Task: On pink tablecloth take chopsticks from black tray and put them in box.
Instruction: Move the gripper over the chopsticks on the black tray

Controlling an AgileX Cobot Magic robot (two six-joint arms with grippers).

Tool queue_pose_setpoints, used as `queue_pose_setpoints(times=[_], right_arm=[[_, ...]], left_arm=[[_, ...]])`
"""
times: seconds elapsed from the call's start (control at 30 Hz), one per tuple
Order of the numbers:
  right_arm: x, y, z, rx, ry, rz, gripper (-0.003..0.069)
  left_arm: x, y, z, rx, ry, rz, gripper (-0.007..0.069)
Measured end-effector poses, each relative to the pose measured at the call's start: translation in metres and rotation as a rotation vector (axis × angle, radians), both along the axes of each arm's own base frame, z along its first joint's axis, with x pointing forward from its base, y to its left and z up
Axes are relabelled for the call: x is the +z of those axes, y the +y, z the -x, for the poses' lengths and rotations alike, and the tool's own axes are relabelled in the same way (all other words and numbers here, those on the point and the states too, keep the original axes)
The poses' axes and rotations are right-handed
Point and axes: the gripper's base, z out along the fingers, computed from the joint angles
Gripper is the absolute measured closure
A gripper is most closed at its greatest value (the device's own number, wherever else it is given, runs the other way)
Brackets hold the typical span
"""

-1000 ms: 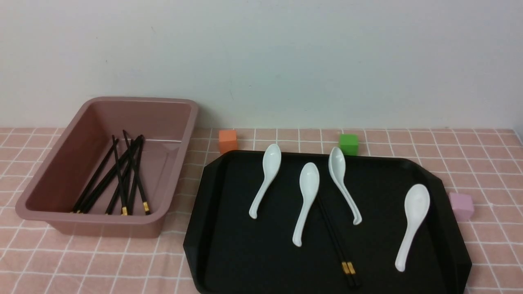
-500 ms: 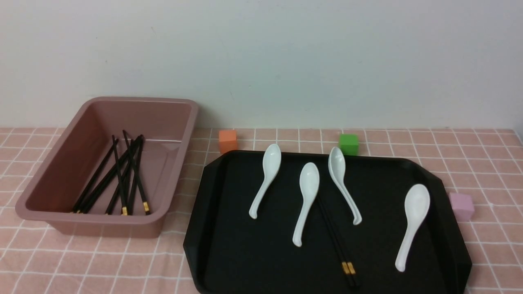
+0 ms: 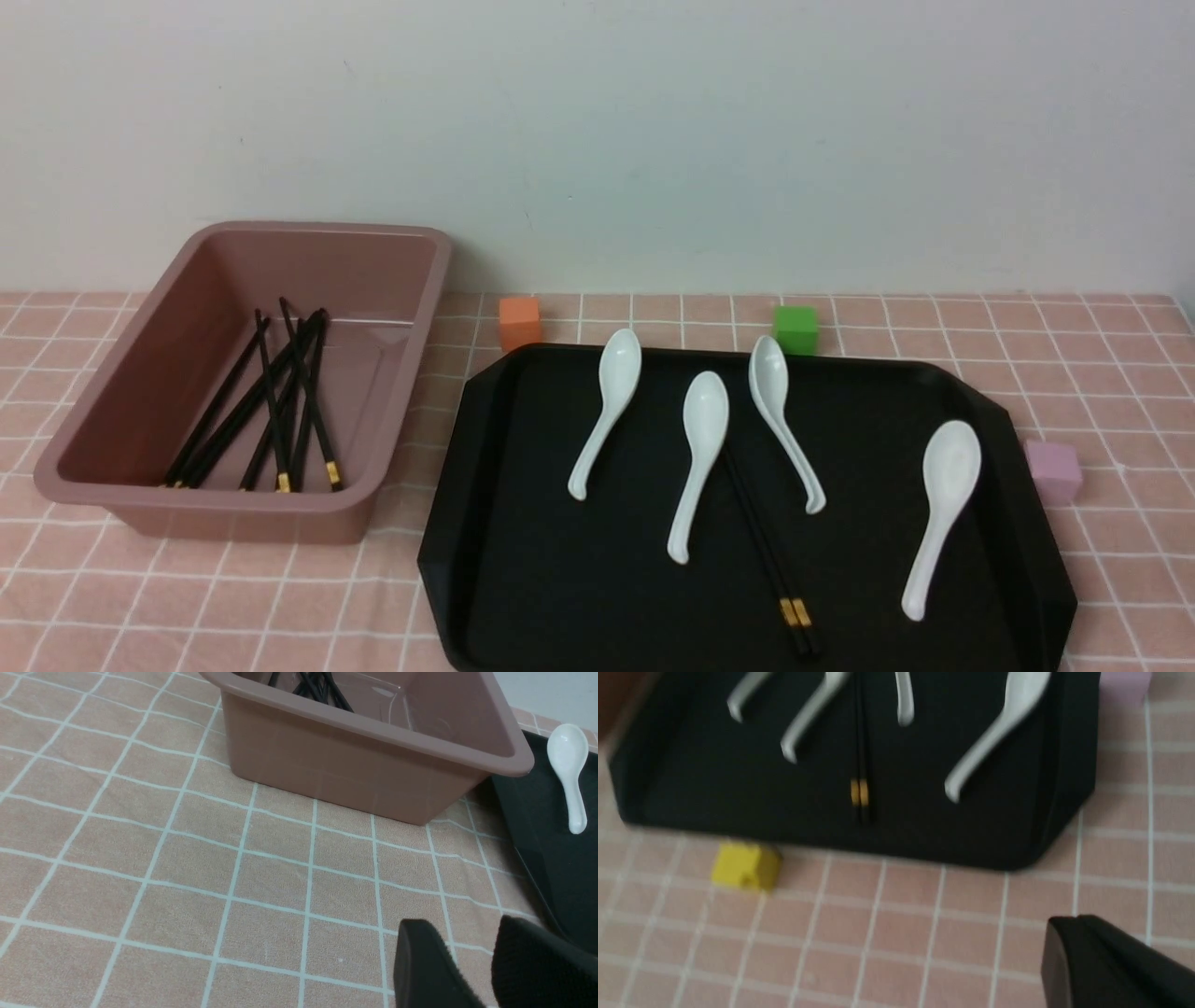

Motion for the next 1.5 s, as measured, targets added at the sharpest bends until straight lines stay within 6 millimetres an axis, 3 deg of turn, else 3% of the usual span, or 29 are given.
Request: queue_pose_setpoints(times=[0.07,0.1,0.2,0.3,0.43,0.53,0.63,0.7,0.9,1.03,1.27,1.5], right_arm=[[0.001,0.003,-0.015,0.028,0.083,0.029,0.0653],[-0.004,0.006,-0.036,0.044,0.164,0.048,0.0653],[-0.016,0.014,-0.067,0.061,0.258,0.053,0.0653],[-0.027,0.027,-0.088,0.095,0.291,0.055,0.0653],[-0.046,0.075,-0.118,0.18,0.297,0.063,0.0648],[-0.054,0.095,-0.124,0.209,0.304,0.085,0.0635],[-0.069,0.125,-0.139,0.226,0.317,0.15,0.0568],[-0.079,0.135,-0.15,0.215,0.326,0.182,0.0515],[-0.101,0.147,-0.178,0.19,0.324,0.243,0.0307],[-0.117,0.154,-0.19,0.19,0.317,0.246,0.0238],[-0.139,0.151,-0.213,0.134,0.329,0.233,0.0235],[-0.145,0.152,-0.218,0.128,0.339,0.236,0.0267]], left_arm=[[0.0,0.0,0.0,0.0,0.0,0.0,0.0386],[0.0,0.0,0.0,0.0,0.0,0.0,0.0386],[0.0,0.0,0.0,0.0,0.0,0.0,0.0386],[0.0,0.0,0.0,0.0,0.0,0.0,0.0386],[0.0,0.0,0.0,0.0,0.0,0.0,0.0386],[0.0,0.0,0.0,0.0,0.0,0.0,0.0386],[0.0,0.0,0.0,0.0,0.0,0.0,0.0386],[0.0,0.0,0.0,0.0,0.0,0.0,0.0386],[0.0,0.0,0.0,0.0,0.0,0.0,0.0386],[0.0,0.0,0.0,0.0,0.0,0.0,0.0386],[0.0,0.0,0.0,0.0,0.0,0.0,0.0386],[0.0,0.0,0.0,0.0,0.0,0.0,0.0386]])
